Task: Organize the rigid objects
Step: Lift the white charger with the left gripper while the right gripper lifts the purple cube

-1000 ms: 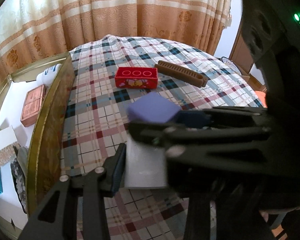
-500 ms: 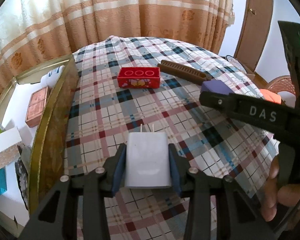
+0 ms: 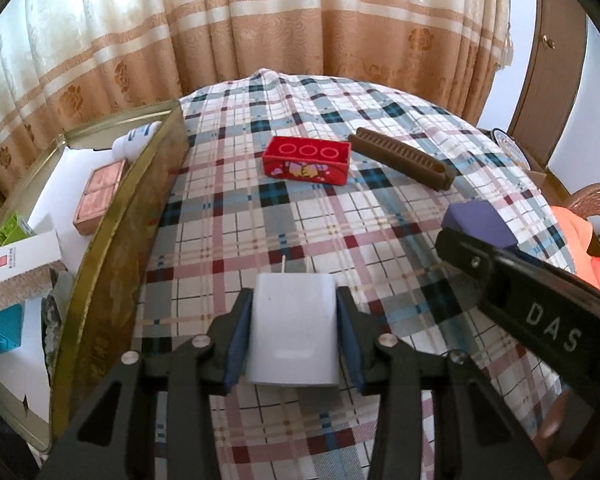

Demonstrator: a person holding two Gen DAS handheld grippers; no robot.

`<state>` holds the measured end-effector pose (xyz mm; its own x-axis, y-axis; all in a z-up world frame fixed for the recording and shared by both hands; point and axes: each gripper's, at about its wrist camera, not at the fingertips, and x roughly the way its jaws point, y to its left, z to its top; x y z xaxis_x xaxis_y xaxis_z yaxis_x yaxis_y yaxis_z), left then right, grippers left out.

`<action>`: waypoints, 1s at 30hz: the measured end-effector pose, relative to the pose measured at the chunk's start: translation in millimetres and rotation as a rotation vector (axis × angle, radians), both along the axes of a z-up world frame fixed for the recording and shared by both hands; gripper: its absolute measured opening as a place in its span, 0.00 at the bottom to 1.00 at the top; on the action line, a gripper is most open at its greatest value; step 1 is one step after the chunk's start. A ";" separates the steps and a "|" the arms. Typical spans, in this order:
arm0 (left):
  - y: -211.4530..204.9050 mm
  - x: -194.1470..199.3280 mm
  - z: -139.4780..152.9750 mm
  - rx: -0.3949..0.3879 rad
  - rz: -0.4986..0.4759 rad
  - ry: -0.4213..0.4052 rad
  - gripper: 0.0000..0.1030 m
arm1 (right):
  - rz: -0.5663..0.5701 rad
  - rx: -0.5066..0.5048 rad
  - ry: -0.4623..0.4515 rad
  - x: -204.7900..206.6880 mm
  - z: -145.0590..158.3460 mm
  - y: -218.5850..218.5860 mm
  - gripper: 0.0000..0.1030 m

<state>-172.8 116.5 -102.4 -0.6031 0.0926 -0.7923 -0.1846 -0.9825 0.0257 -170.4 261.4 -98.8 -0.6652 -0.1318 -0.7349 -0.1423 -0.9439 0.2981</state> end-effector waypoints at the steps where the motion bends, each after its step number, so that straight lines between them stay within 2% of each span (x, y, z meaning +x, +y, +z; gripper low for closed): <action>1: 0.3 0.0 0.0 0.002 0.001 -0.001 0.40 | 0.000 0.011 -0.002 0.0 0.3 -1.5 0.44; 30: -4.3 -0.3 -1.1 0.041 0.010 -0.009 0.39 | -0.034 0.071 -0.013 3.7 2.0 -8.1 0.44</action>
<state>-173.2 112.3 -103.5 -0.5971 0.1191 -0.7932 -0.1750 -0.9844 -0.0160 -166.7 253.3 -96.8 -0.6591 -0.0563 -0.7500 -0.1778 -0.9573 0.2281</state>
